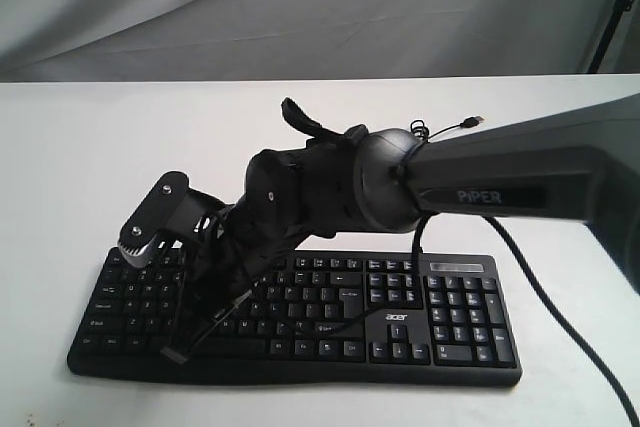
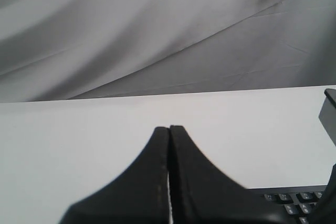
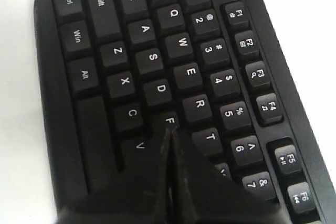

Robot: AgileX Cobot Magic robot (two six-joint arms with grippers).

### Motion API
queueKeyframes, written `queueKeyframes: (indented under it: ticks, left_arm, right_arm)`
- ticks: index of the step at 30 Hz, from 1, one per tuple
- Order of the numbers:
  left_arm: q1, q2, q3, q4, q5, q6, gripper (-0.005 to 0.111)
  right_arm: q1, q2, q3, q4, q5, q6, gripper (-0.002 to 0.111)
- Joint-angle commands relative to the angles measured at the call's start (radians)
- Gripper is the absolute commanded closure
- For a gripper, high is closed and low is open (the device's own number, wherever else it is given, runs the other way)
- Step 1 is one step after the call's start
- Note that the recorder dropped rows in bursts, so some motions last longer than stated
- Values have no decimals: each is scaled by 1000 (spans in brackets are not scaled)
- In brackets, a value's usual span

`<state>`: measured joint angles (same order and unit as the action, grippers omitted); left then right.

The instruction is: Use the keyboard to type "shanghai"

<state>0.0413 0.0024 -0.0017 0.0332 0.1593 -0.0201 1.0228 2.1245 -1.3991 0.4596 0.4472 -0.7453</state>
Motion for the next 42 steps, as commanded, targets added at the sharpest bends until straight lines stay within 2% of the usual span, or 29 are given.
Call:
queueKeyframes:
  ticks: [1, 25, 30, 34, 42]
  left_arm:
    - [-6, -2, 2, -2, -5, -3, 107]
    - [-6, -2, 2, -2, -5, -3, 107]
    - [-6, -2, 2, -2, -5, -3, 107]
    - [-6, -2, 2, -2, -5, -3, 107]
    - [-6, -2, 2, -2, -5, -3, 107]
  right_arm:
    - [-2, -2, -5, -16, -2, 5, 108]
    - [-14, 47, -5, -14, -24, 13, 108]
    - [-14, -19, -7, -45, -14, 15, 108]
    - [-16, -35, -5, -125, 14, 101, 108]
    - [-25, -41, 53, -109, -23, 103, 108]
